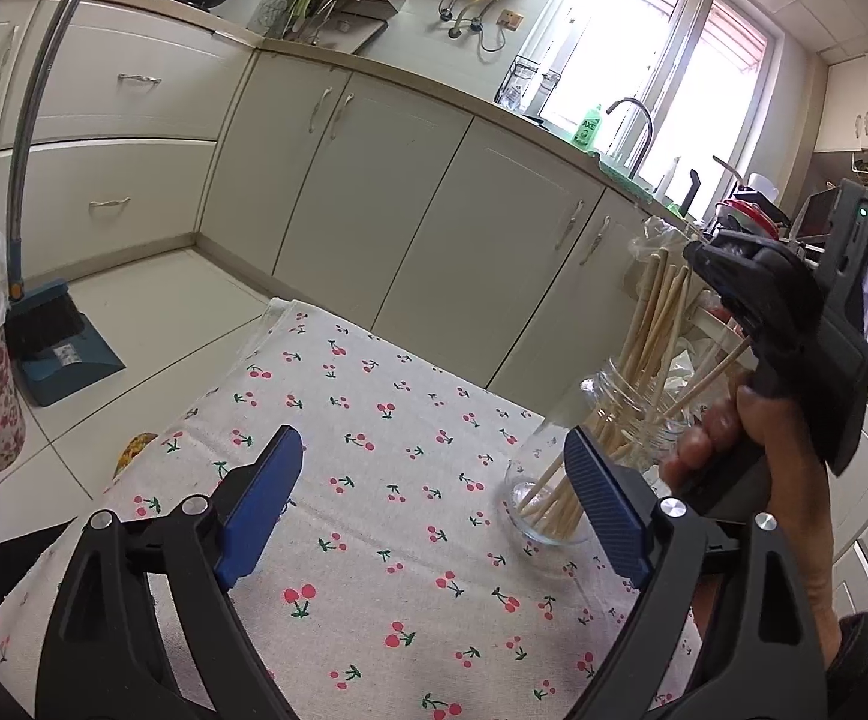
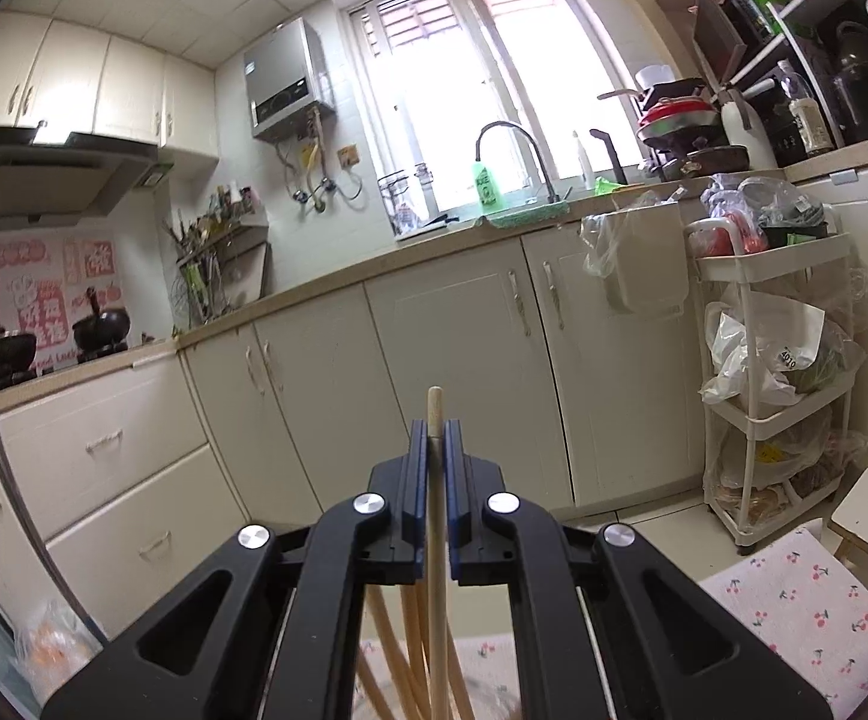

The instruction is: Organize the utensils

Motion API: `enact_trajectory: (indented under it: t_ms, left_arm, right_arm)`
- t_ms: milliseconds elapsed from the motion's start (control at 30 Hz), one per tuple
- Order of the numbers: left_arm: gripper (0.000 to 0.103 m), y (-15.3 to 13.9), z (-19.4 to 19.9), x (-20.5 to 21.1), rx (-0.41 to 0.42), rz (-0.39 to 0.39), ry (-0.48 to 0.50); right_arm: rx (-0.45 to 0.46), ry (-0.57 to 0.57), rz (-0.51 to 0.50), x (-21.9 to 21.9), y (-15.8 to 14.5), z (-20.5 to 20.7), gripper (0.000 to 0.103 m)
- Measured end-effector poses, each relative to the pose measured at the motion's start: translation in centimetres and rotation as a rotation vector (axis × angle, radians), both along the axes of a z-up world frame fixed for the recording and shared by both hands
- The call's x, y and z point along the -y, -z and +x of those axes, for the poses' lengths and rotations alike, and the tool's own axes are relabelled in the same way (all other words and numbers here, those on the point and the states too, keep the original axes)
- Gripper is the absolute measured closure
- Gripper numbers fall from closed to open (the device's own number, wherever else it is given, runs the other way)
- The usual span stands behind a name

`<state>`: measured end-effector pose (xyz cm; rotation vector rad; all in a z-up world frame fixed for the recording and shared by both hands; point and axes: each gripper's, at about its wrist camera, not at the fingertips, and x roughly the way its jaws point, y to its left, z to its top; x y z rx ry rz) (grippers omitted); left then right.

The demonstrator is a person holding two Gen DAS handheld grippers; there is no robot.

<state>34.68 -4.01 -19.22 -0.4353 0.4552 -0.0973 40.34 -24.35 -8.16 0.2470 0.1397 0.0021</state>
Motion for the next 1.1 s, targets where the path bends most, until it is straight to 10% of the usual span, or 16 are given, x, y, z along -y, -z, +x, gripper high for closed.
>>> enact_trajectory:
  t_ms: [533,800,1100]
  left_arm:
    - [0.014,0.2,0.2,-0.3,-0.013,-0.015,-0.012]
    - [0.013,0.2,0.5,-0.6,-0.046,0.001,-0.034]
    - [0.012,-1.9,-0.7,-0.5,-0.059,0.052,-0.011]
  right_arm:
    - [-0.072,-0.095,-0.182,-1.8,1.0,-5.1,0.095]
    - [-0.063,-0.100,-0.225,-1.5,-1.2,-8.8,0.065]
    - [-0.078,-0.062,-0.198,0.7,-3.3,-12.0,0.058]
